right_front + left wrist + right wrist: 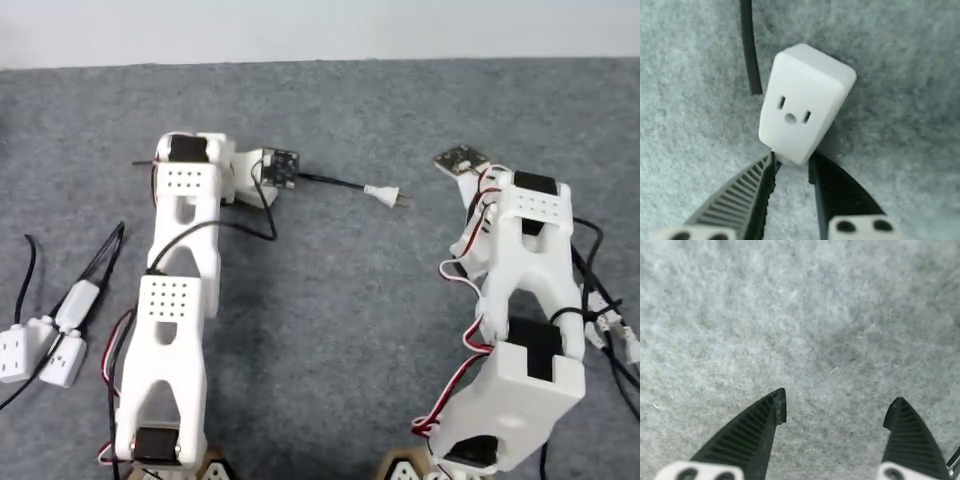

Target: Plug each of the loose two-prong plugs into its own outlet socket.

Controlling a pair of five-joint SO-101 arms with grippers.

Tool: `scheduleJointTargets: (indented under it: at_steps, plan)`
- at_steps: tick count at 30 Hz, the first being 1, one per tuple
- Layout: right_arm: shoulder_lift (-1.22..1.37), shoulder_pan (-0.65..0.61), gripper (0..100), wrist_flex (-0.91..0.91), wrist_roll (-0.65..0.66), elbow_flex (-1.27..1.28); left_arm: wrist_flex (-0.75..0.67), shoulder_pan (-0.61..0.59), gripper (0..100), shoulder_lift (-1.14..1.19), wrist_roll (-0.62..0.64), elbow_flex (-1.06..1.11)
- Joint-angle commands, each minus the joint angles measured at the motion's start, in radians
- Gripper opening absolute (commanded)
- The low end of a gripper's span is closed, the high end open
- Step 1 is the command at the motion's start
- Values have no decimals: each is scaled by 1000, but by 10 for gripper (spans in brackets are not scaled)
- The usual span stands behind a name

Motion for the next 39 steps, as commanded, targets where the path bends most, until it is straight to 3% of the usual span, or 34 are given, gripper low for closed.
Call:
scheduleJointTargets:
  at_steps: [1,6,10,19,25,30,39]
  plan:
    - [-5,-8,303,-31,-3,-9,91,-5,97,12,-9,-84]
    - [-4,-8,303,-45,-3,-8,127,-26,28,8,-11,-90]
    - [-4,-28,303,-45,-8,-8,201,-46,27,-3,-9,-143]
    - [-4,-48,303,-39,-9,-8,190,-97,25,-11,-8,-188]
    - [-4,-50,303,-44,-9,-8,63,-95,95,-5,0,-186]
    - [-4,-51,303,-44,-9,-8,-49,-81,190,40,92,-186]
    - [-4,-88,303,-35,-9,-8,-160,-28,203,114,97,-153]
